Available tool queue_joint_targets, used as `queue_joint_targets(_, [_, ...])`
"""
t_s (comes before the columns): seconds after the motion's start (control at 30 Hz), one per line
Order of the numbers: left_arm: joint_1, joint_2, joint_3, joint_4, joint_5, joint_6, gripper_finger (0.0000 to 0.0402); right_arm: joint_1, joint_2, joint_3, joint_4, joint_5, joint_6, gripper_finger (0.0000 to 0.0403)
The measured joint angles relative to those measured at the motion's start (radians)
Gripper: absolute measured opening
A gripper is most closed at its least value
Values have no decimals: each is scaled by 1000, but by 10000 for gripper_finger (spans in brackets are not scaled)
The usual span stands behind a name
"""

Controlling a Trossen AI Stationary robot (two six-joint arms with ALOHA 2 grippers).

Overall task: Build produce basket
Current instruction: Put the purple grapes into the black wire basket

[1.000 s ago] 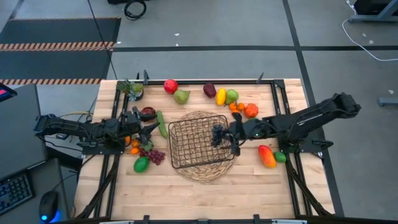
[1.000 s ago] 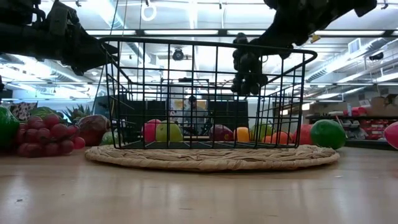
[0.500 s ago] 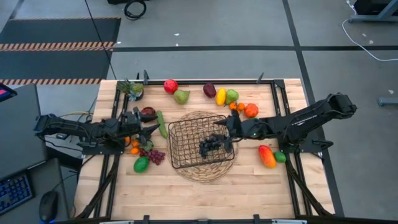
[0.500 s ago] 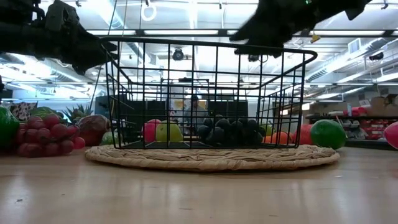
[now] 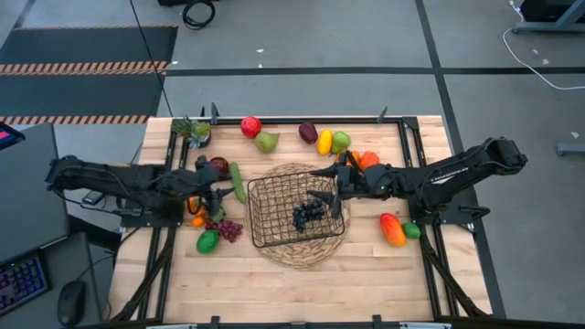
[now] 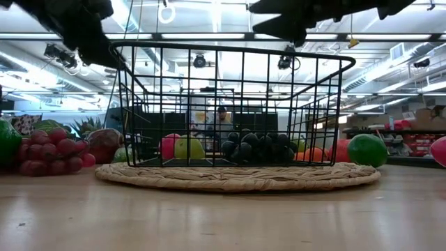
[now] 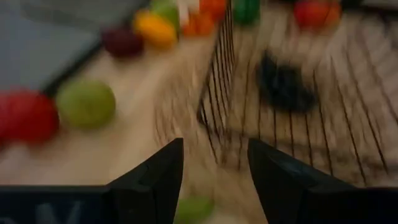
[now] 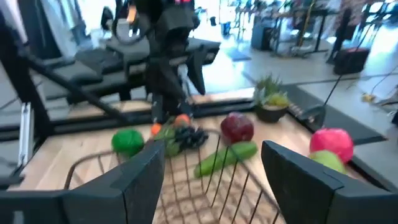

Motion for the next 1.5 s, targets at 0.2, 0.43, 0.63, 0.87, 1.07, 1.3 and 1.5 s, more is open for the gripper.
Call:
queue_joint_targets(0.2, [-68, 174, 143, -91, 262, -4, 185, 28, 0, 0, -105, -15, -1, 270])
queue_joint_targets(0.43, [-183, 440, 157, -121, 269, 108, 193, 55, -6, 0, -107, -14, -35, 270])
queue_joint_targets(0.63, [-174, 572, 156, -188, 266, 49, 221, 92, -12, 0, -132, -14, -56, 270])
queue_joint_targets(0.87, [-170, 624, 156, -191, 265, 22, 230, 127, -12, 0, -166, -7, -78, 270])
queue_joint_targets(1.07, [-170, 668, 134, -167, 270, -34, 212, 128, -12, 0, -181, -6, -80, 268])
queue_joint_targets(1.3, [-171, 734, 131, -160, 279, -24, 154, 128, -12, 0, -181, -6, -81, 253])
queue_joint_targets(1.5, [-170, 706, 131, -187, 267, -47, 66, 129, -12, 0, -180, -11, -81, 237])
